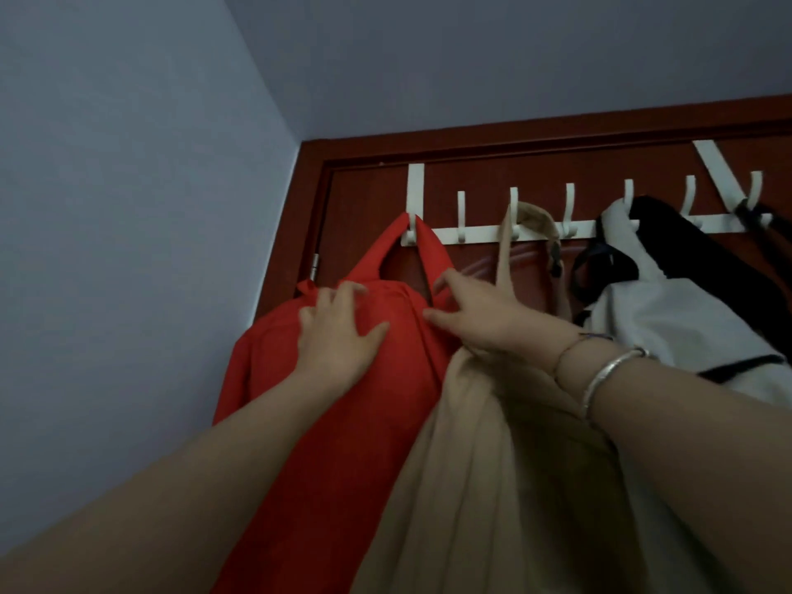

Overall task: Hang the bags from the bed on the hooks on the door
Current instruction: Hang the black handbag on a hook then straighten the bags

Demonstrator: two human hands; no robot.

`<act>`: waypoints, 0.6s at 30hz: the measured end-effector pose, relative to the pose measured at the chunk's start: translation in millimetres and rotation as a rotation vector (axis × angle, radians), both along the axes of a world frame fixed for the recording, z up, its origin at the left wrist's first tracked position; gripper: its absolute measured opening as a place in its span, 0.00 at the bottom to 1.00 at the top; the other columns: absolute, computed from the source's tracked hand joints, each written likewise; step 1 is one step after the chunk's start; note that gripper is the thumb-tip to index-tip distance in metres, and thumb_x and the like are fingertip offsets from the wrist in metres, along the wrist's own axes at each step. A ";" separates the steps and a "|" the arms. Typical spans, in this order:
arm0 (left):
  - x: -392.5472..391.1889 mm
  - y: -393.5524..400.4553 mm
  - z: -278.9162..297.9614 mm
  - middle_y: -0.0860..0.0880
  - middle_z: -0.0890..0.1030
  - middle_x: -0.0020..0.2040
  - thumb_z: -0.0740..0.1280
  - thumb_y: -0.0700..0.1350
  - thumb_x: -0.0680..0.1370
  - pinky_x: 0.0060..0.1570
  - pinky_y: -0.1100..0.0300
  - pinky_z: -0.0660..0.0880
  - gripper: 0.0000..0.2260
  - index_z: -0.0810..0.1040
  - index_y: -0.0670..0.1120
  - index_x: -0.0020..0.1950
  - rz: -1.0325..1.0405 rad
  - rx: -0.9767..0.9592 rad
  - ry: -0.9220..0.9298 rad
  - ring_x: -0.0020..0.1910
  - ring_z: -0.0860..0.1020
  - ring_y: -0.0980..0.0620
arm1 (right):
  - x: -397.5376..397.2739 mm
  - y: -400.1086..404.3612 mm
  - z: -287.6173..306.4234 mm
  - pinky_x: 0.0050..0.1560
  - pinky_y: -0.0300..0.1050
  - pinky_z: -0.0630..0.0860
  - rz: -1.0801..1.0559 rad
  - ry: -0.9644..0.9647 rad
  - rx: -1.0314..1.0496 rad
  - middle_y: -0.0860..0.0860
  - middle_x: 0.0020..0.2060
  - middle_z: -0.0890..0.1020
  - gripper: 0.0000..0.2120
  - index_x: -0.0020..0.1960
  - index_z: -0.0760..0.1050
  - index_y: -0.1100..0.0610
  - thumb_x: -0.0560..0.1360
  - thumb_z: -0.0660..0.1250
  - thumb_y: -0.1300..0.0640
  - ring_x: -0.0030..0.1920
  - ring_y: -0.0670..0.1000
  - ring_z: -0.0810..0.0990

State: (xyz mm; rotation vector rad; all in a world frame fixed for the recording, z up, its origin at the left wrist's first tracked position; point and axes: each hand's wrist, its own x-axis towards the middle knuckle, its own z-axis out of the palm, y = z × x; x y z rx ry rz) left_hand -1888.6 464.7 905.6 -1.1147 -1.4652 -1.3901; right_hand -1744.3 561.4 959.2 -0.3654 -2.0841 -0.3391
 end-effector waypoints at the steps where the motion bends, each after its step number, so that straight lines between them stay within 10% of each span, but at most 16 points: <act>1: -14.0 -3.7 -0.9 0.45 0.69 0.65 0.70 0.51 0.72 0.66 0.49 0.63 0.25 0.67 0.52 0.67 0.127 -0.026 -0.030 0.65 0.67 0.40 | -8.7 2.6 -1.1 0.55 0.42 0.66 0.024 -0.015 -0.100 0.57 0.57 0.77 0.26 0.66 0.66 0.54 0.73 0.65 0.43 0.61 0.58 0.75; 6: -68.9 -7.1 7.4 0.45 0.57 0.77 0.66 0.56 0.73 0.71 0.36 0.56 0.33 0.55 0.57 0.74 0.242 -0.240 -0.153 0.74 0.57 0.36 | -41.6 11.0 -4.2 0.59 0.45 0.70 0.075 0.087 -0.201 0.58 0.63 0.76 0.28 0.70 0.62 0.50 0.73 0.66 0.46 0.62 0.59 0.75; 18: -82.8 25.4 36.2 0.55 0.64 0.53 0.63 0.46 0.77 0.63 0.43 0.59 0.19 0.71 0.66 0.64 0.033 -0.158 -0.004 0.60 0.65 0.47 | -26.8 31.0 -22.3 0.52 0.51 0.76 -0.151 0.127 -0.168 0.57 0.54 0.81 0.13 0.54 0.73 0.49 0.71 0.59 0.57 0.55 0.61 0.79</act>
